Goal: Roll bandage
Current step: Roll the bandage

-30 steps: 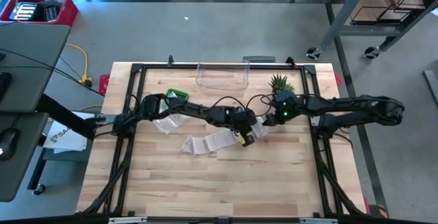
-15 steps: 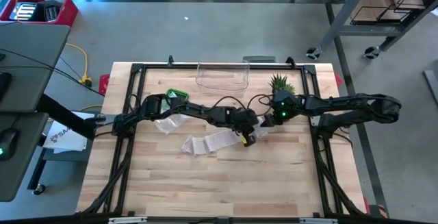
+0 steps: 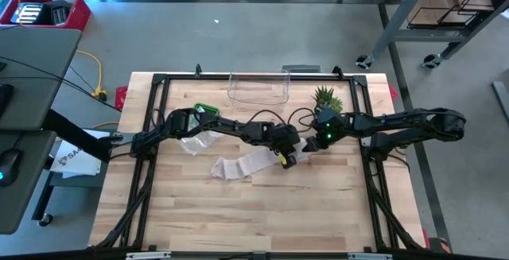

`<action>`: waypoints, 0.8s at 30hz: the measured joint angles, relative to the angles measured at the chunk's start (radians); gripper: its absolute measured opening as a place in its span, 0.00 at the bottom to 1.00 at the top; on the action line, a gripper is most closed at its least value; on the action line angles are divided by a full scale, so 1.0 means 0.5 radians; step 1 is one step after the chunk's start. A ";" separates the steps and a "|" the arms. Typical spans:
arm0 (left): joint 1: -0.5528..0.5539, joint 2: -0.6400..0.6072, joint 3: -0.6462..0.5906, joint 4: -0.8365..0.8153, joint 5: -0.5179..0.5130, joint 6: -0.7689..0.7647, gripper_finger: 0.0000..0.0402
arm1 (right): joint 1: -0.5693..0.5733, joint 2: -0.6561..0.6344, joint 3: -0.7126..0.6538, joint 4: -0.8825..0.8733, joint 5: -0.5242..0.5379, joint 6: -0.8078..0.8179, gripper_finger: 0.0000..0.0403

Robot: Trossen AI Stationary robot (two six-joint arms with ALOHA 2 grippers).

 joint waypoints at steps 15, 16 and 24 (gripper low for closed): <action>-0.019 -0.031 0.081 0.014 -0.007 0.105 0.00 | 0.006 -0.005 0.002 0.149 0.012 0.028 0.45; -0.017 -0.036 0.082 -0.002 -0.004 0.113 0.00 | 0.007 -0.006 0.002 0.154 0.010 0.022 0.45; -0.003 -0.058 0.082 -0.188 -0.011 0.099 0.00 | 0.007 -0.005 0.002 0.148 0.010 0.021 0.45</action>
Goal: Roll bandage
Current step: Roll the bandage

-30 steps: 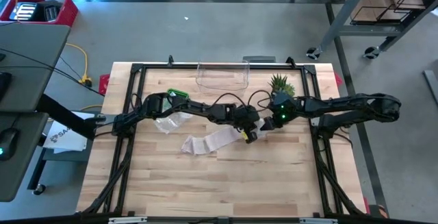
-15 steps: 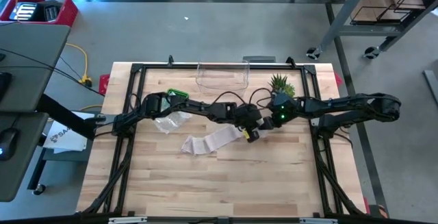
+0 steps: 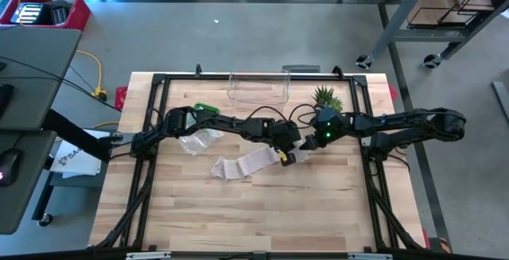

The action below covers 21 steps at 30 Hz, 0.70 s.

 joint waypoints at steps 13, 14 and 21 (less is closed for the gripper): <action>-0.007 -0.204 -0.028 -0.267 0.003 0.298 0.00 | 0.007 0.000 -0.001 -0.034 -0.032 0.045 0.45; -0.016 -0.198 -0.051 -0.306 0.009 0.267 0.00 | 0.015 0.001 -0.001 -0.031 -0.025 0.049 0.45; -0.146 -0.193 -0.266 -0.323 0.113 0.086 0.00 | 0.097 0.005 -0.001 -0.111 0.109 0.052 0.45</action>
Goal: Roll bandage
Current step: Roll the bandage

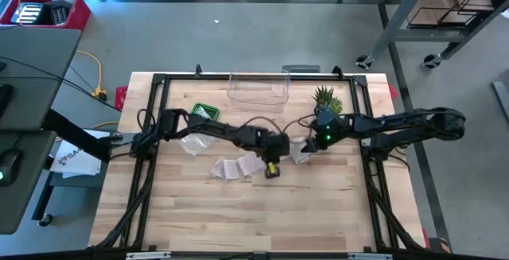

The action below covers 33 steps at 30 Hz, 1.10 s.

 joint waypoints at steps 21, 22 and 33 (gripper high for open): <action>-0.026 -0.094 -0.111 0.089 -0.083 0.085 0.00 | 0.156 -0.046 0.000 0.178 0.357 0.217 0.01; -0.027 -0.125 -0.110 0.061 -0.083 0.159 0.00 | 0.156 -0.060 0.000 0.182 0.357 0.225 0.01; 0.058 -0.170 -0.108 -0.058 -0.053 0.520 0.00 | 0.123 -0.125 0.000 0.325 0.400 0.309 0.00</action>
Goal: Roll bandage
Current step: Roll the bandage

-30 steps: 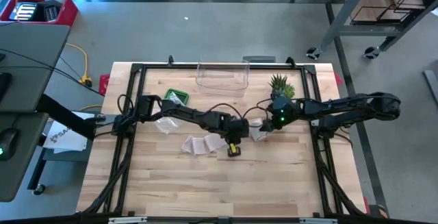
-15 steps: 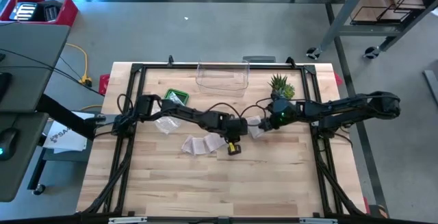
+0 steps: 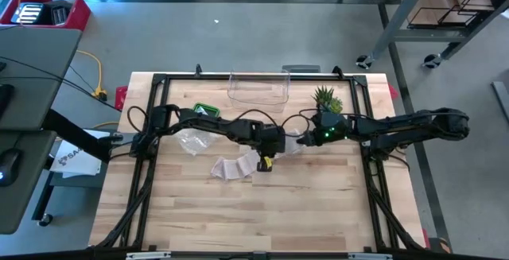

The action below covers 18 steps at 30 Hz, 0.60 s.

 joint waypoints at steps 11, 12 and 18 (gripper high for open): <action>-0.002 0.050 -0.039 0.077 0.164 0.005 0.00 | -0.210 0.003 0.292 -0.445 -0.071 -0.455 0.00; -0.006 0.054 -0.039 0.071 0.162 0.004 0.00 | -0.224 0.005 0.330 -0.519 -0.072 -0.511 0.00; -0.005 0.048 -0.040 0.191 -0.262 -0.090 0.00 | -0.262 0.006 0.408 -0.661 -0.107 -0.584 0.00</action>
